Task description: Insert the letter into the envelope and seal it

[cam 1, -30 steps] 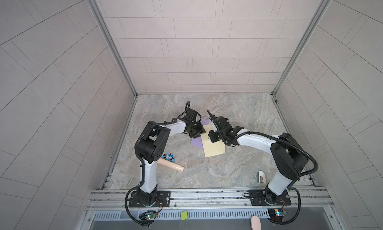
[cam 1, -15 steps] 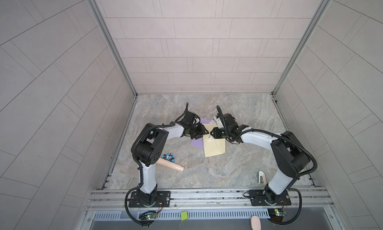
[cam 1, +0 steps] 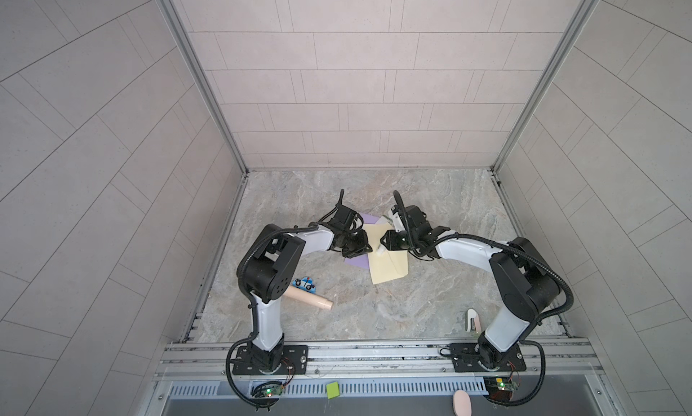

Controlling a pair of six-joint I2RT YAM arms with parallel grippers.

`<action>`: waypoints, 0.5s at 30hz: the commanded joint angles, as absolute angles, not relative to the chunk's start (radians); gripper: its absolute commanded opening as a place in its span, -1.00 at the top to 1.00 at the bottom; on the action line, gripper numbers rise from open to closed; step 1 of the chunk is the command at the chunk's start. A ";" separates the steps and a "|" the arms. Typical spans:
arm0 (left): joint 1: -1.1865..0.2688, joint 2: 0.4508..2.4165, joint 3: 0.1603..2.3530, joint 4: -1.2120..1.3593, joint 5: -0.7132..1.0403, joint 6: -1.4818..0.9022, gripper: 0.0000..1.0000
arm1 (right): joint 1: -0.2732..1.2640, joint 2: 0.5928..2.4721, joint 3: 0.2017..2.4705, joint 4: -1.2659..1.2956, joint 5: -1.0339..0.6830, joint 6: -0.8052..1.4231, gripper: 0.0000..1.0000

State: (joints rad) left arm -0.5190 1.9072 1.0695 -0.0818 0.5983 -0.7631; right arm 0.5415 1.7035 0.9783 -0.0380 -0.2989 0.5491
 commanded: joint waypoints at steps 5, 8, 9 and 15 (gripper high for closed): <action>-0.534 1.929 1.088 -0.135 0.571 -0.794 1.00 | 0.668 1.716 0.991 -0.236 -0.029 0.375 1.00; -0.534 1.945 1.093 -0.136 0.565 -0.817 1.00 | 0.703 1.721 0.992 -0.265 0.021 0.344 1.00; -0.534 1.948 1.094 -0.137 0.558 -0.818 1.00 | 0.704 1.724 0.993 -0.278 0.034 0.345 1.00; -0.533 1.963 1.117 -0.201 0.517 -0.799 1.00 | 0.703 1.727 0.988 -0.350 0.174 0.349 1.00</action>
State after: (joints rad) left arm -0.5278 1.9373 1.1000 -0.1291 0.5671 -0.7963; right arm 0.7120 1.6997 1.0210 -0.1429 0.0380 0.3744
